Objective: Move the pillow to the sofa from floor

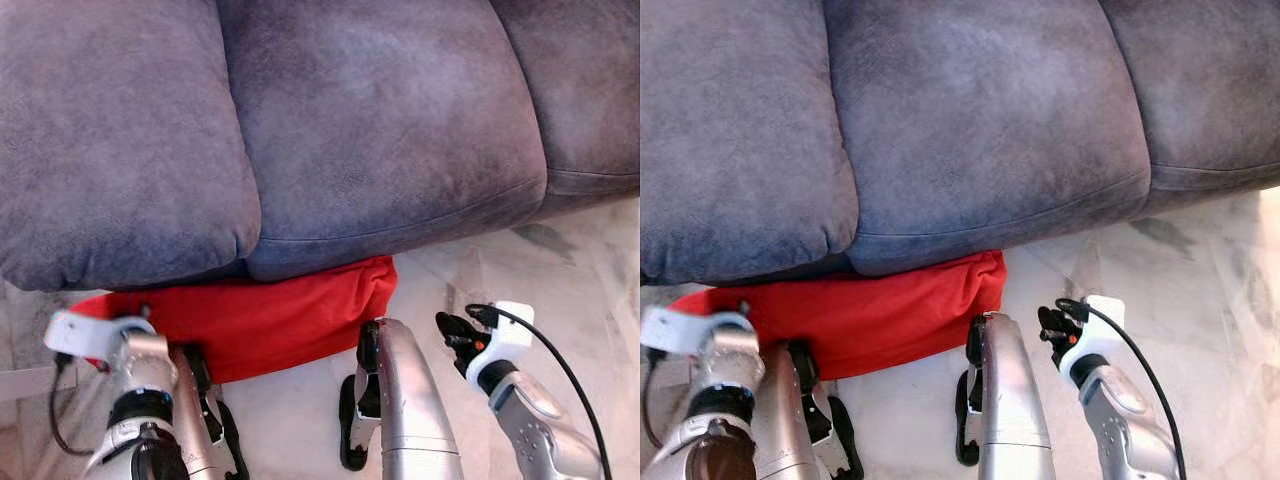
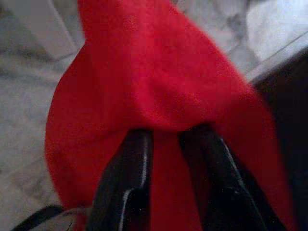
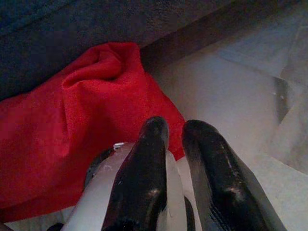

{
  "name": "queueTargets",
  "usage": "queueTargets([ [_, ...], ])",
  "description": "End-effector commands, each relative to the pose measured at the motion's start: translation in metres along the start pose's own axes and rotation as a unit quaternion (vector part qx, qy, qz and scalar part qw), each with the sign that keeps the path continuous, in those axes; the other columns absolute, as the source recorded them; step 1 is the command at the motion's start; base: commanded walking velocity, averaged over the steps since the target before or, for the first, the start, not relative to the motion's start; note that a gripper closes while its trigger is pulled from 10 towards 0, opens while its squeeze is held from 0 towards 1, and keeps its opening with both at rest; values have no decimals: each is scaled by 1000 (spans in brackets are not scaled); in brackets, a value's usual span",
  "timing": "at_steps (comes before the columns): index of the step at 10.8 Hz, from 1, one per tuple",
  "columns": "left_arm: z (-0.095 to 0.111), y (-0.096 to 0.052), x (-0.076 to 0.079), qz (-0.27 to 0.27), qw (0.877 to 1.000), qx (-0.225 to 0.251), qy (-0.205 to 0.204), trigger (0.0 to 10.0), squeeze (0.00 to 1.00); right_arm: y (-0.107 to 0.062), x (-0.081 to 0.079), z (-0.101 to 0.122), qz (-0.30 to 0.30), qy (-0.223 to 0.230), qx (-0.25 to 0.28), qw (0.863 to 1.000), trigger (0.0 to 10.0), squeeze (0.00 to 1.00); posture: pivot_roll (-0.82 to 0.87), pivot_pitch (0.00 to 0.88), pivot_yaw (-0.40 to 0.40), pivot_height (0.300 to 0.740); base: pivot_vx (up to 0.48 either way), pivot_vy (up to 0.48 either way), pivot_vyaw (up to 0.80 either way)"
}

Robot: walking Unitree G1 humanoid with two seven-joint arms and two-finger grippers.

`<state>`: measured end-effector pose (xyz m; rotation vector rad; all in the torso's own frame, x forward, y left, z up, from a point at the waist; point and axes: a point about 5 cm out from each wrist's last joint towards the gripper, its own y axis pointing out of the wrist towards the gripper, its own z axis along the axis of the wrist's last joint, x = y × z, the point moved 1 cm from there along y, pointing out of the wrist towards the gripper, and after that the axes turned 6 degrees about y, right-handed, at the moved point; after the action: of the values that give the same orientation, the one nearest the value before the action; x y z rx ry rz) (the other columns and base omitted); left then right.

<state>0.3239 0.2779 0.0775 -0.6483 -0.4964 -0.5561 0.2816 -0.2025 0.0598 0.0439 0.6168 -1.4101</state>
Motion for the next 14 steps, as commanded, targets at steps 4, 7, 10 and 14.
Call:
queueTargets([
  [4, 16, -2, -3, -3, 999, 41, 9, 0, 0, 2, 9, -10, -18, 11, -13, 1000, 10000, 0, 55, 514, -161, 524, 0, 0, 0],
  [7, 27, -2, -7, 4, 998, 59, 11, 0, 0, 2, 10, -11, -18, 11, -13, 1000, 10000, 0, 58, 509, -164, 524, 0, 0, 0],
  [10, 47, -6, 11, -24, 995, 94, 1, 0, 0, 8, 10, -7, -17, 8, -10, 1000, 10000, 0, 64, 500, -165, 524, 0, 0, 0],
  [14, 51, 1, -12, 36, 991, 94, 84, 10000, 1000, 9, 9, -9, -14, 7, -11, 1000, 10000, 0, 65, 503, -171, 524, 0, 0, 0],
])
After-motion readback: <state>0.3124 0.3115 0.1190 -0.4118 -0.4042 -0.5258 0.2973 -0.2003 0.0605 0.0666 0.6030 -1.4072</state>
